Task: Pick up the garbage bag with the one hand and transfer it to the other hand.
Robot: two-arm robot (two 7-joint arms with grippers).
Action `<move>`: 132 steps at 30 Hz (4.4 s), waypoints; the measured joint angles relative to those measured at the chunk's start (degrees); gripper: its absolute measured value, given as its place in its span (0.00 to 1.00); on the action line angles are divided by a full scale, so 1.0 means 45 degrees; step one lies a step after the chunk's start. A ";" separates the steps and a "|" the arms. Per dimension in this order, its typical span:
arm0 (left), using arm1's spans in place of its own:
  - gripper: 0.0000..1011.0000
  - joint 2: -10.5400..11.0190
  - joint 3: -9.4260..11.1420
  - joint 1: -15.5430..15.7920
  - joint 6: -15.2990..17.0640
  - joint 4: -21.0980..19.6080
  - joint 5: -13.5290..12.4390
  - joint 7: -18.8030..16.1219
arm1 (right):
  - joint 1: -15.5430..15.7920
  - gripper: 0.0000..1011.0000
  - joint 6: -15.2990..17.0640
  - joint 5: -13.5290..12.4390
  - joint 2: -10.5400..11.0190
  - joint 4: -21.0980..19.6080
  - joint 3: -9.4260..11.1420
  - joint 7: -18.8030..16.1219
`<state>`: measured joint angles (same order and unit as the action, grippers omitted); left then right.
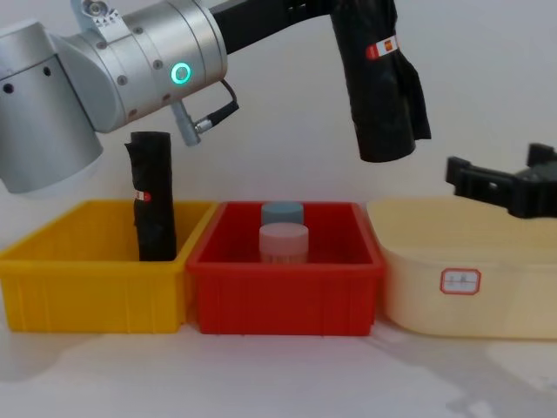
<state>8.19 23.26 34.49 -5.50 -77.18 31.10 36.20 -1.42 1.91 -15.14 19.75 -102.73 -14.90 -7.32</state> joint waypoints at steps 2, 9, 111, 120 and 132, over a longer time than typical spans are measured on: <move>0.37 -0.0012 0.0018 0.0017 0.0003 0.0026 0.0022 0.0028 | -0.0093 0.99 0.0005 0.0046 0.0003 -0.0008 -0.0069 -0.0110; 0.37 -0.0035 0.0053 0.0065 0.0013 0.0078 0.0059 0.0097 | -0.0736 0.99 0.0016 0.0308 -0.0096 0.0160 -0.0466 -0.0557; 0.99 -0.0068 0.0098 0.0113 0.0018 0.0153 0.0110 0.0176 | -0.3336 0.52 0.0383 0.1670 -0.1959 0.3411 0.1092 -0.0241; 0.99 -0.0068 0.0098 0.0113 0.0018 0.0153 0.0110 0.0176 | -0.3449 0.62 0.0630 0.1454 -0.2017 0.4220 0.1796 0.0053; 0.99 -0.0068 0.0098 0.0113 0.0018 0.0153 0.0110 0.0176 | -0.3492 0.93 0.0568 0.1568 -0.1998 0.4501 0.2124 0.0181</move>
<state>7.88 23.70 34.99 -5.42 -76.50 31.59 36.99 -17.13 4.47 -8.08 10.76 -82.47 -5.34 -6.51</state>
